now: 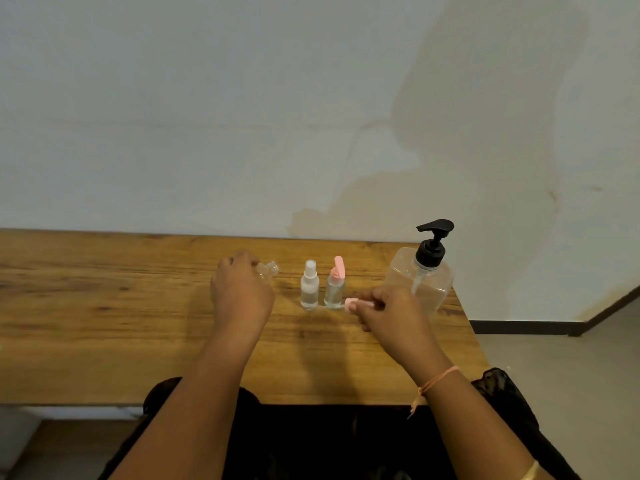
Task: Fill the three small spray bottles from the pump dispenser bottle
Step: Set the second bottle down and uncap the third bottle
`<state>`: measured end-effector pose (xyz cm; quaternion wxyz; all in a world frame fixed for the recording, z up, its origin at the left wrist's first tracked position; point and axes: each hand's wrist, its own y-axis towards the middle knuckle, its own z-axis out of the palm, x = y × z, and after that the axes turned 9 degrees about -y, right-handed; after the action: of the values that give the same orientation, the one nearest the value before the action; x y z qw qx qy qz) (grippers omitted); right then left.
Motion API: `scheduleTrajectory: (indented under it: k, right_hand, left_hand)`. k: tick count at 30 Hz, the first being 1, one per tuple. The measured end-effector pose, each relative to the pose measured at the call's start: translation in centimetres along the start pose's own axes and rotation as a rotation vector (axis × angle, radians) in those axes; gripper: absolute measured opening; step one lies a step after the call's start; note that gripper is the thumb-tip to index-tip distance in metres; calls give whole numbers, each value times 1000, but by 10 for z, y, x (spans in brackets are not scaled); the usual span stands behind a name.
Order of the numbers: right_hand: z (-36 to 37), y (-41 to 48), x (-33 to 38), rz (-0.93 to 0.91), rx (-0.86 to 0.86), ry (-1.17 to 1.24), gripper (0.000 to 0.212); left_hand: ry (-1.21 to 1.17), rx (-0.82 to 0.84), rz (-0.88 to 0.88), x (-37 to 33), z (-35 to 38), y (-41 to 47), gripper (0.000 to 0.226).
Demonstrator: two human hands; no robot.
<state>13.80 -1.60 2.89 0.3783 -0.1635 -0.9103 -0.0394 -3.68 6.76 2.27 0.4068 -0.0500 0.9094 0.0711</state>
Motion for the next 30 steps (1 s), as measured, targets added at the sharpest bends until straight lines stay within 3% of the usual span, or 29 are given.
scheduleTrajectory:
  k: [4,11,17,30]
  right_hand:
    - [20,4,-11,-6,81,-172,24]
    - [44,15,-24,77,76,-456,29]
    - [56,13,-17,38,200,-576,28]
    - [63,19,-21,136,204,-541,31]
  left_hand:
    - [-50,9,1,-2,4,-1,34]
    - [-64,49,-4,-3,5,-3,36]
    - [-59,62,3,-4,7,-5,38]
    - [-66,87,23,-1,10,-5,36]
